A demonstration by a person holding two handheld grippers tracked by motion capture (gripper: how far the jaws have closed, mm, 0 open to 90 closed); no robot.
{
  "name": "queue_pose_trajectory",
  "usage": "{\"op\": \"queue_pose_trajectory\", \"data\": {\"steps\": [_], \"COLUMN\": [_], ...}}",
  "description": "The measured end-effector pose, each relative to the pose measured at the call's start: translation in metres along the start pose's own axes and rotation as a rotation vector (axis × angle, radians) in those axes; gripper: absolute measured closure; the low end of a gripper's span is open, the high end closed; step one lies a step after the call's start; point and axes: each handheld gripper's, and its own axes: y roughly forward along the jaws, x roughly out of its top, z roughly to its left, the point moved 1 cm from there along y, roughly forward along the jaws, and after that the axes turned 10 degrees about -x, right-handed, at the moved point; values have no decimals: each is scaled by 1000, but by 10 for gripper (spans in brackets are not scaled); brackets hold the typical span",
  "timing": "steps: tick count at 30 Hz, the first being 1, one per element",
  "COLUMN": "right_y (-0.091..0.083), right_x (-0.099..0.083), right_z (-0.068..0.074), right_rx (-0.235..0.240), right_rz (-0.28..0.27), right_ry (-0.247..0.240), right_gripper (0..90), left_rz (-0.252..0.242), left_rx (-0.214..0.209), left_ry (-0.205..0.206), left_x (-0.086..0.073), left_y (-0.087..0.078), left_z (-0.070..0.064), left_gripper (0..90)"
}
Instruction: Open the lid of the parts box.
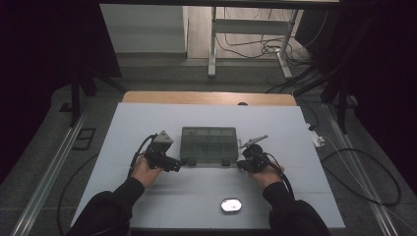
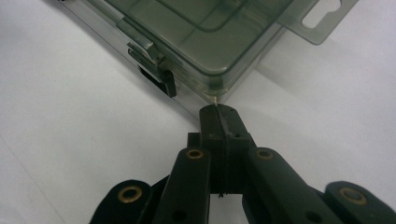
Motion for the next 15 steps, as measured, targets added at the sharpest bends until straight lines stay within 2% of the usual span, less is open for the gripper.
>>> {"op": "queue_pose_trajectory", "data": {"steps": [9, 15], "right_y": [-8, -13], "right_x": [1, 1], "right_z": [-2, -1], "right_rx": [8, -2], "right_rz": [-40, -59], "right_ry": [21, 14], "right_gripper": [893, 893], "left_rz": [3, 11], "left_rx": [12, 0], "left_ry": [-11, -12], "left_x": [1, 0], "left_y": [-1, -1], "left_z": [-1, -1], "left_gripper": [14, 4]}}
